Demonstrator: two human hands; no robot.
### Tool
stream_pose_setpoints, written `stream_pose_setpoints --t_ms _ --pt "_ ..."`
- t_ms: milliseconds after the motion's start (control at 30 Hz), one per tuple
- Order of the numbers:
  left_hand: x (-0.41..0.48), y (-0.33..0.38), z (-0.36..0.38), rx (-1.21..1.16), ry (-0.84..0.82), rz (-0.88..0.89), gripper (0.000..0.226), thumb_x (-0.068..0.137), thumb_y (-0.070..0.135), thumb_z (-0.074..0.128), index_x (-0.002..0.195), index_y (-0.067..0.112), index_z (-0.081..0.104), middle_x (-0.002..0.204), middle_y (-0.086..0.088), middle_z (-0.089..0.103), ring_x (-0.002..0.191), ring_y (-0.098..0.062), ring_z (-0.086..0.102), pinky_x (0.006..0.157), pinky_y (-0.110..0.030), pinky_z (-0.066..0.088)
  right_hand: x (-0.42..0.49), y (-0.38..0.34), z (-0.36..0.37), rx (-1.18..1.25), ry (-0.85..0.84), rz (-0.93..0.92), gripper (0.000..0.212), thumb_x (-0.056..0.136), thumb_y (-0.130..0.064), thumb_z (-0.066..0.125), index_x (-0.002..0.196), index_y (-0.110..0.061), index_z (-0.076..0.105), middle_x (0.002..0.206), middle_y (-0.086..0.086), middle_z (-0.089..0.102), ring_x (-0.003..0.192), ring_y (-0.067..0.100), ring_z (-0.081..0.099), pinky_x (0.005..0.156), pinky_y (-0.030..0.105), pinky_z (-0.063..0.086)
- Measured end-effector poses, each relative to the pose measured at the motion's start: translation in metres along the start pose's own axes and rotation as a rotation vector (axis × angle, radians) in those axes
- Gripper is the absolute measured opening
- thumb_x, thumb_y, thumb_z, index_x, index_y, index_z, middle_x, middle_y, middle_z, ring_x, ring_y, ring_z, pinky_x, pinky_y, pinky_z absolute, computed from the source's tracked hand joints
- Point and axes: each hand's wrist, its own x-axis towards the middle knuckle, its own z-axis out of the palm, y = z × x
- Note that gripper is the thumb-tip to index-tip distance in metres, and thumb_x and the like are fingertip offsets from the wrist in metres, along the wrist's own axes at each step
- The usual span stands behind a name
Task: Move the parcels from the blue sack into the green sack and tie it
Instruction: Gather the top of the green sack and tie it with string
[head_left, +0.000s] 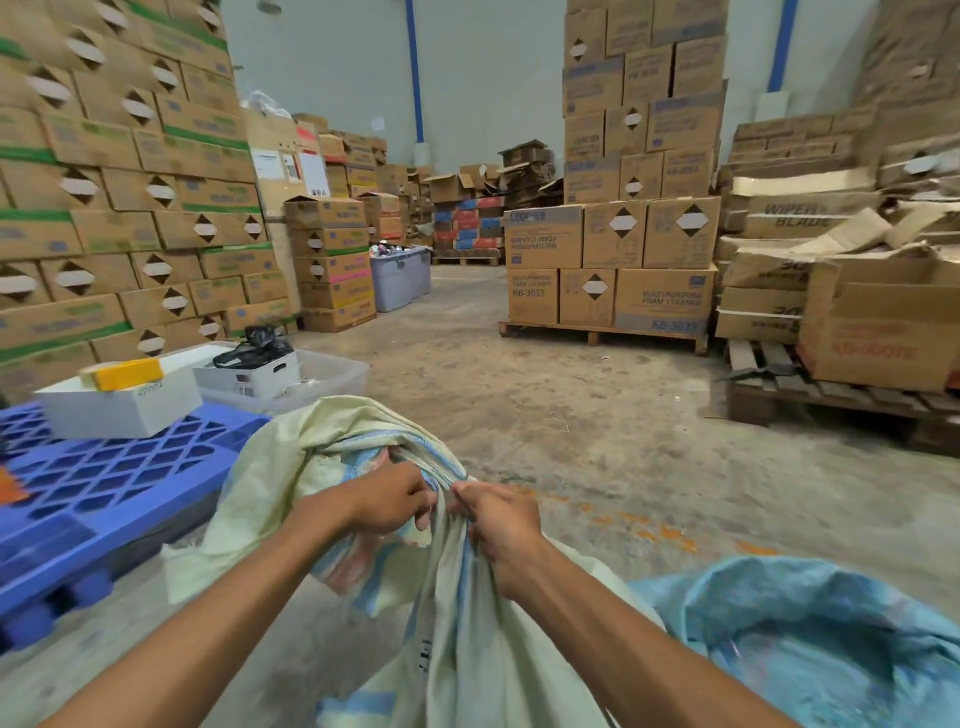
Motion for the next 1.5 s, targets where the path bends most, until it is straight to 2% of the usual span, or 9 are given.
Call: stream_pose_setpoints --t_ms 133,267,467,700,867,1033,1133,1267,1500 --pt "-0.007 0.018 -0.013 0.296 -0.012 0.104 0.035 0.099 0.023 0.051 0.079 0.011 0.077 0.071 -0.007 0.068 0.06 -0.011 0.053 0.074 -0.024 0.04 0.001 0.002 0.004 0.036 -0.047 -0.031 0.009 0.082 -0.015 0.08 0.073 -0.015 0.079 0.067 -0.003 0.073 0.047 0.003 0.056 0.048 0.017 0.044" --pt "-0.013 0.045 -0.026 0.429 -0.074 0.12 0.032 0.094 0.022 0.055 0.069 0.017 0.073 0.08 -0.008 0.072 0.079 -0.023 0.065 0.079 -0.034 0.052 -0.003 0.009 0.004 -0.072 -0.141 -0.129 0.016 0.087 -0.008 0.068 0.079 -0.013 0.081 0.08 0.007 0.078 0.08 0.023 0.074 0.08 0.036 0.06" --pt "-0.006 0.066 -0.038 0.383 -0.134 0.11 0.027 0.097 0.022 0.052 0.072 0.02 0.061 0.077 -0.004 0.064 0.07 -0.017 0.052 0.061 -0.026 0.038 -0.015 0.027 -0.006 -0.217 -0.219 -0.27 0.017 0.088 -0.009 0.063 0.078 -0.008 0.076 0.073 -0.005 0.062 0.073 0.008 0.047 0.069 0.028 0.037" --pt "0.017 0.057 -0.03 0.106 -0.01 0.104 0.033 0.098 0.028 0.051 0.069 0.02 0.063 0.071 0.0 0.064 0.066 -0.013 0.055 0.069 -0.03 0.042 -0.021 0.011 -0.031 -0.125 -0.179 -0.201 0.024 0.096 -0.017 0.066 0.079 -0.01 0.081 0.086 -0.007 0.076 0.077 0.005 0.063 0.074 0.018 0.048" --pt "0.036 0.053 0.01 -0.193 0.127 0.093 0.025 0.096 0.016 0.046 0.098 0.011 0.071 0.103 -0.01 0.073 0.101 -0.026 0.067 0.081 -0.026 0.045 -0.023 -0.01 -0.051 -0.097 -0.099 -0.104 0.025 0.097 -0.011 0.062 0.077 -0.012 0.076 0.071 -0.002 0.072 0.045 -0.004 0.057 0.041 0.009 0.039" --pt "0.033 0.062 0.027 -0.493 0.1 0.154 0.035 0.085 0.023 0.044 0.095 0.01 0.075 0.101 -0.013 0.075 0.086 -0.014 0.065 0.065 -0.011 0.045 -0.026 -0.033 -0.076 -0.182 -0.09 0.077 0.035 0.098 -0.01 0.049 0.066 -0.016 0.061 0.045 -0.004 0.042 0.026 0.003 0.032 0.025 0.017 0.021" --pt "0.029 0.075 0.028 -0.413 0.045 0.242 0.018 0.092 0.014 0.059 0.093 0.021 0.076 0.087 0.009 0.073 0.07 0.01 0.059 0.066 -0.007 0.041 -0.024 -0.04 -0.094 -0.357 -0.092 0.123 0.039 0.099 -0.016 0.046 0.063 -0.018 0.06 0.049 -0.002 0.041 0.035 0.007 0.025 0.032 0.016 0.013" --pt "0.028 0.09 0.034 -0.152 0.151 0.236 0.006 0.083 0.038 0.072 0.085 0.033 0.072 0.059 0.037 0.057 0.059 0.007 0.048 0.072 -0.028 0.03 -0.025 -0.053 -0.116 -0.539 -0.095 0.186 0.038 0.095 -0.014 0.042 0.059 -0.019 0.055 0.046 -0.004 0.036 0.041 0.009 0.019 0.039 0.014 0.013" --pt "0.039 0.114 0.056 0.055 0.299 0.433 0.026 0.083 0.039 0.066 0.108 0.039 0.06 0.081 0.021 0.069 0.066 0.011 0.047 0.083 -0.03 0.026 -0.03 -0.069 -0.144 -0.567 -0.185 0.34 0.036 0.094 -0.015 0.034 0.061 -0.019 0.046 0.058 -0.002 0.031 0.047 0.011 0.014 0.042 0.02 0.011"
